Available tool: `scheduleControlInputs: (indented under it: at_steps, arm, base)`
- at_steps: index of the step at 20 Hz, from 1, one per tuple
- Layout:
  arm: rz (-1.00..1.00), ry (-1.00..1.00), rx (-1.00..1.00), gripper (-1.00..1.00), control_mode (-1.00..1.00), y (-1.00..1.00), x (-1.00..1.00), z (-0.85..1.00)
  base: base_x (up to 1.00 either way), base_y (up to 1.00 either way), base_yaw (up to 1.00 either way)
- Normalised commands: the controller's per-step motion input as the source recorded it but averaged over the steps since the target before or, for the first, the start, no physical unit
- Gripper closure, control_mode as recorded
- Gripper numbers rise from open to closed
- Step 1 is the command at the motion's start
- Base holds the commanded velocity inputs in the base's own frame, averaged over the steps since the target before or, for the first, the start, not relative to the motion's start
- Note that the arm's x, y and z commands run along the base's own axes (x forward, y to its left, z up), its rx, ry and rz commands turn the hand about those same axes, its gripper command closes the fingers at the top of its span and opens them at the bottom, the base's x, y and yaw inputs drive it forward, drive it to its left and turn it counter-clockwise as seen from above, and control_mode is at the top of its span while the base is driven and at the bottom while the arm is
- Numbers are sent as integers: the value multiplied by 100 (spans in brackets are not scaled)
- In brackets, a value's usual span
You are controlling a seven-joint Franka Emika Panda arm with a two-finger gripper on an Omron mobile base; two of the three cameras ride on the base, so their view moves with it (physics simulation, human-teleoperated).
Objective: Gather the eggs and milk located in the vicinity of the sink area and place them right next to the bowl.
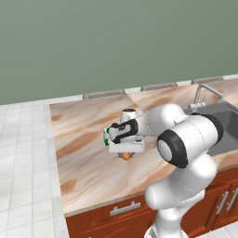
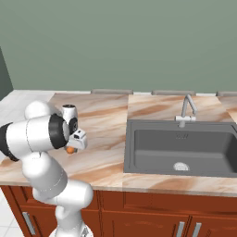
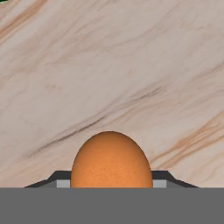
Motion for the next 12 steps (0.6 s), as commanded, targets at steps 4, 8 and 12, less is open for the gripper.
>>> scheduleControlInputs:
  at_steps: [4, 8, 12]
  arm:
    - [0, -3, 0, 100, -100, -14, -35, 88]
    - [1, 0, 0, 100, -100, -34, -37, 100]
    - [3, 0, 0, 100, -100, -58, -53, 100]
  base:
    - [0, 0, 0]
    - [0, 0, 0]
    - [0, 0, 0]
